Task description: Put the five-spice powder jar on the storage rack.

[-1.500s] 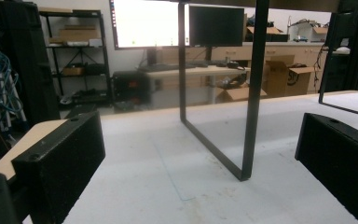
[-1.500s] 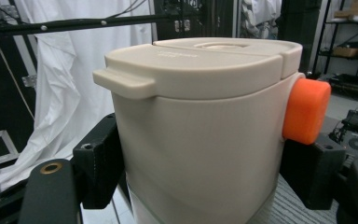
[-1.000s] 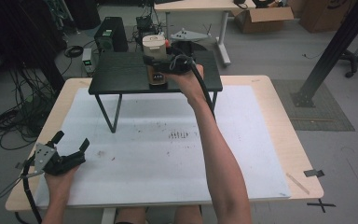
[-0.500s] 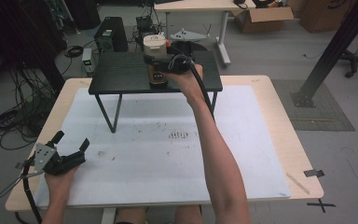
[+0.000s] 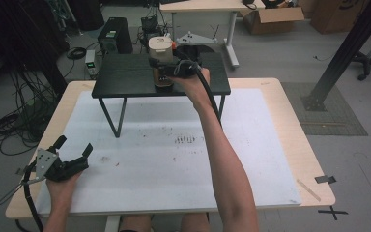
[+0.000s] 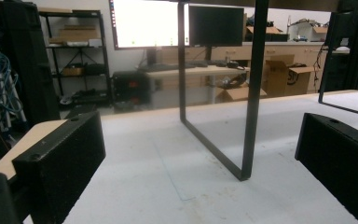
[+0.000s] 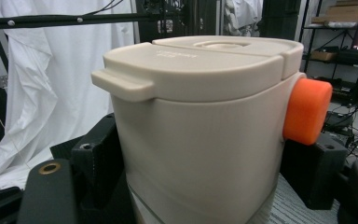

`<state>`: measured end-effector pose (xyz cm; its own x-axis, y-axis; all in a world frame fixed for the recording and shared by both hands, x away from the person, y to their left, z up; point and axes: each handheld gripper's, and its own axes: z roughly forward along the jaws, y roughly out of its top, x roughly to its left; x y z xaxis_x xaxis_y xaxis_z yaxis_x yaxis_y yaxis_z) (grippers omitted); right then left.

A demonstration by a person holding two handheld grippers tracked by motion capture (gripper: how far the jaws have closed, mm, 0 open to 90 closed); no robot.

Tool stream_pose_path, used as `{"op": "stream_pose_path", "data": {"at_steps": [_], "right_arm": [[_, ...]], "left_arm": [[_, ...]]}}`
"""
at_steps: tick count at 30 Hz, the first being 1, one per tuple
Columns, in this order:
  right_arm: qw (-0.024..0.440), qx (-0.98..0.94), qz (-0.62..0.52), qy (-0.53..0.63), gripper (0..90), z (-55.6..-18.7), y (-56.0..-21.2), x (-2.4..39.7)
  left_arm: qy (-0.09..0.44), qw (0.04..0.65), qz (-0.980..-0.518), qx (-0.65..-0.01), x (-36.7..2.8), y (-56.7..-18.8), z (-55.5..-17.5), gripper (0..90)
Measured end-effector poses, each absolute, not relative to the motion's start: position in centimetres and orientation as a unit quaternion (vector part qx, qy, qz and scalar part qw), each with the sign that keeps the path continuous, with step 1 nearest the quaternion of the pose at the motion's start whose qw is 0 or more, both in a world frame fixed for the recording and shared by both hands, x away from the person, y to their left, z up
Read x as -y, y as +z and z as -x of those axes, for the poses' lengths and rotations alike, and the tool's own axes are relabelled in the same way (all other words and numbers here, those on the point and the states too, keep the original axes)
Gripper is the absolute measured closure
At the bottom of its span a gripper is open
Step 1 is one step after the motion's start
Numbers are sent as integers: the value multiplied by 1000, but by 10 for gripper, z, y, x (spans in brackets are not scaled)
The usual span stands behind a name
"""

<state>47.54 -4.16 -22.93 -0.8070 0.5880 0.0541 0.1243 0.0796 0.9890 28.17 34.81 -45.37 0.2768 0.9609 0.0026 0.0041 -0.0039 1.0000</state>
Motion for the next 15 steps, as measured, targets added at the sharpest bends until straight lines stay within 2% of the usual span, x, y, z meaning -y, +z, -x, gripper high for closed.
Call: {"op": "stream_pose_path", "data": {"at_steps": [8, 15], "right_arm": [[179, -716, -250, 627, 219, -476, -228, 42], [182, -721, -262, 615, 96, -476, -230, 43]], "left_arm": [[426, 563, -566, -425, -348, -454, -281, 20], [425, 563, -567, -426, -348, -454, -282, 20]]}}
